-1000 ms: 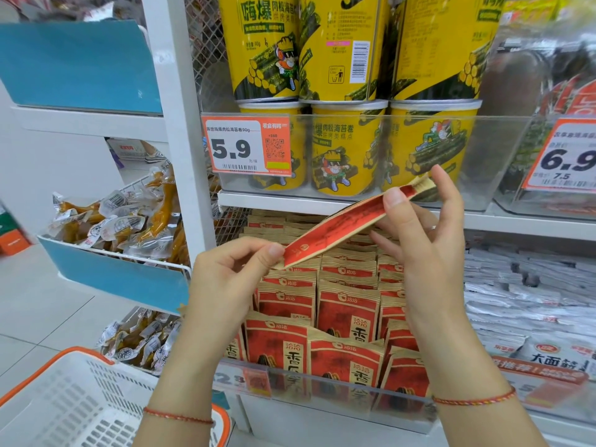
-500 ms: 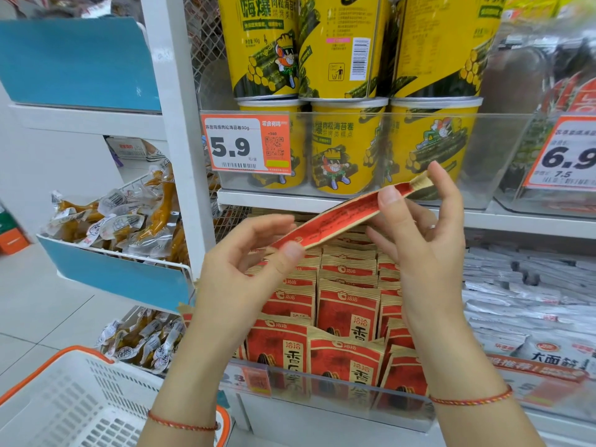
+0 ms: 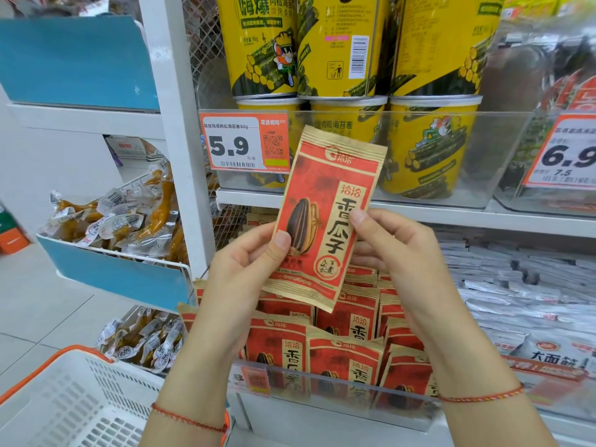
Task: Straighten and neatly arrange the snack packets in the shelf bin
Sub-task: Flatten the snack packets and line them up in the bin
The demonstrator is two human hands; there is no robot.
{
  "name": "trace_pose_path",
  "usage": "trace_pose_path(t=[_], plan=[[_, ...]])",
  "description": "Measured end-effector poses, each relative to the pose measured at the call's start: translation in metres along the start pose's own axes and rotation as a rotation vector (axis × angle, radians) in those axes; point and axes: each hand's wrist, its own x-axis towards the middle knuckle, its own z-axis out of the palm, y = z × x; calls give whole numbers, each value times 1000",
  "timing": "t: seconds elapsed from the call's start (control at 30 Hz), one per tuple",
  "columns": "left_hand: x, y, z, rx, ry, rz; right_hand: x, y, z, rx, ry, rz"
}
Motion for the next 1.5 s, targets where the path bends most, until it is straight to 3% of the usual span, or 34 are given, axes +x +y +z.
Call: trace_pose_path(t=[0.3,0.43,0.8,1.03,1.5], plan=[[1,-5,4,-25,-63,-34,-1,-4,-12,-6,-37,-58],[2,-11,9,116,-116,19,-2,-7,-29,-32,-91,-58],[4,-21,9,573,-214,-43,-1,1,-51,-280,-240,120],[3,-22,15,867,-229,-66,2,8,-51,-477,-293,108],[2,-24,16,924,-139,4,4,7,-47,-755,-262,82]])
